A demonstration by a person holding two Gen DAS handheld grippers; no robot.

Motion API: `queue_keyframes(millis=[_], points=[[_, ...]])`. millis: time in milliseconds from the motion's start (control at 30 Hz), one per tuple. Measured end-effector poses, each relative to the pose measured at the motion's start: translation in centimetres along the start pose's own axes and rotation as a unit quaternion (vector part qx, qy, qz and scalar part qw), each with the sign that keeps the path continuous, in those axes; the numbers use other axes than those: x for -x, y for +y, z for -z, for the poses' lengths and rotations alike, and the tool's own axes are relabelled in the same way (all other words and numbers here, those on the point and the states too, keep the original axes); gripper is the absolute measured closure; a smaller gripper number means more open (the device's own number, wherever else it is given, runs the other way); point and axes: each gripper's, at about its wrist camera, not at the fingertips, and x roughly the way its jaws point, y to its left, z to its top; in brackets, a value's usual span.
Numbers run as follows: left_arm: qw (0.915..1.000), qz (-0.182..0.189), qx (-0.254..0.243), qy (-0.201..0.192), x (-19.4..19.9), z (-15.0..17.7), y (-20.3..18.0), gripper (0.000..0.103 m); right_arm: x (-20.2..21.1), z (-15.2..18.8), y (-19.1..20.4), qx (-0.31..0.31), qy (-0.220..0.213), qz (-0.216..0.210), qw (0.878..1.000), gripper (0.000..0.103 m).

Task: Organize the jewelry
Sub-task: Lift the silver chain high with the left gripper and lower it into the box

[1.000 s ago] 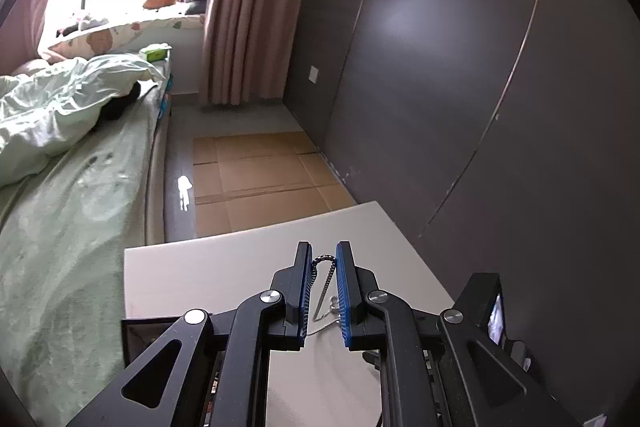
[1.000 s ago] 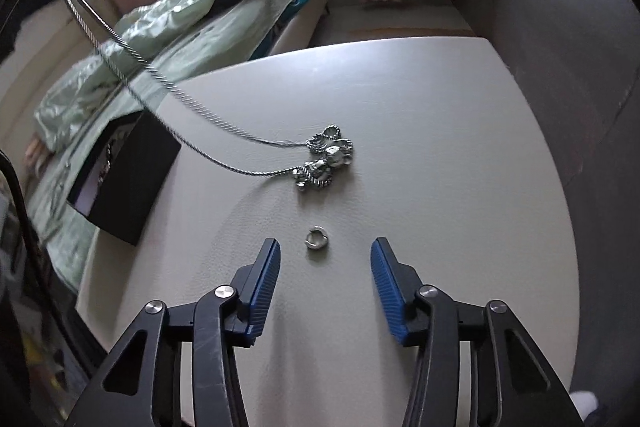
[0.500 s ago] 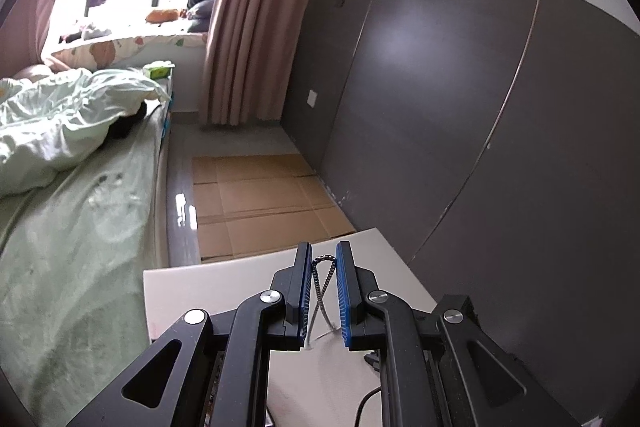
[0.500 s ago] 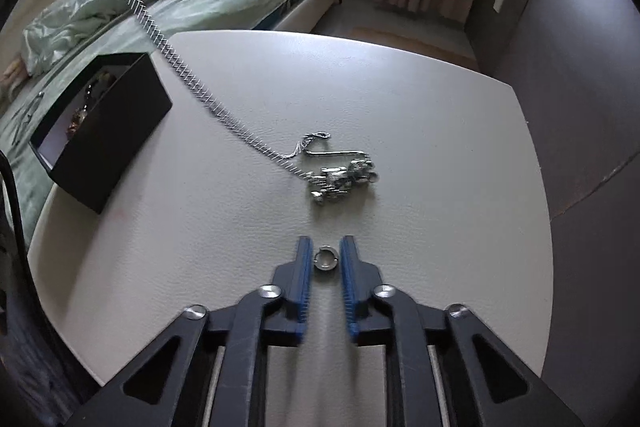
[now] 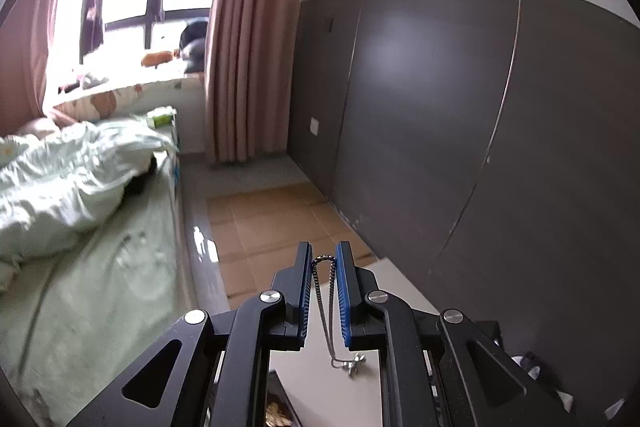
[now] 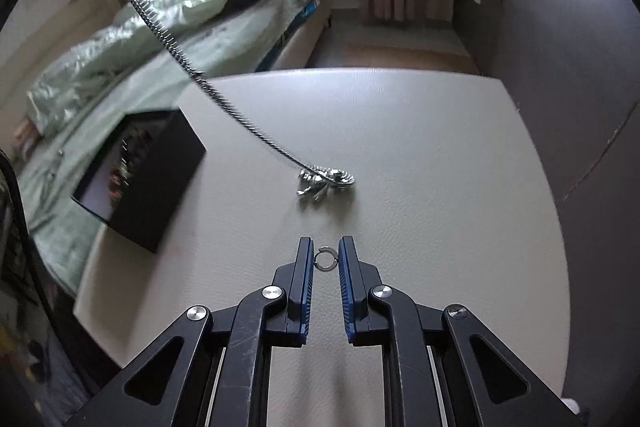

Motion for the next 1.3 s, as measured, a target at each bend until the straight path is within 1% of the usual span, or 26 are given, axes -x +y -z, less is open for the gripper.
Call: queue_keyframes(millis=[133,300,500,667,867,967,1100,1300], points=[[0.9994,-0.013,-0.02,-0.023,1.8,-2.5,-0.8,0.091,1.8,-0.1,-0.4,-0.014,-0.019,-0.011,1.0,0.089],[0.9974,-0.029,-0.047,-0.046,3.6,-5.1,-1.7,0.091,2.4,-0.7,-0.5,-0.024,-0.032,-0.02,0.999,0.089],[0.9946,-0.05,-0.056,-0.072,5.7,-7.4,-1.6,0.091,3.4,-0.7,-0.6,-0.026,-0.044,-0.027,0.998,0.089],[0.991,-0.074,-0.062,-0.092,8.0,-9.2,-0.9,0.091,3.9,-0.6,-0.7,-0.027,-0.049,-0.03,0.998,0.089],[0.9865,-0.096,-0.071,-0.111,10.2,-10.8,-0.2,0.091,4.5,-0.4,-0.9,-0.027,-0.052,-0.034,0.998,0.089],[0.9851,-0.104,-0.077,-0.114,10.3,-10.9,-0.2,0.091,4.5,-0.3,-0.9,-0.027,-0.053,-0.037,0.998,0.089],[0.984,-0.117,-0.081,-0.107,9.9,-10.1,0.3,0.091,4.7,-0.2,-0.6,-0.025,-0.054,-0.038,0.998,0.089],[0.9875,-0.118,-0.061,-0.085,8.5,-8.3,2.4,0.091,4.5,0.1,-0.1,-0.02,-0.049,-0.036,0.998,0.089]])
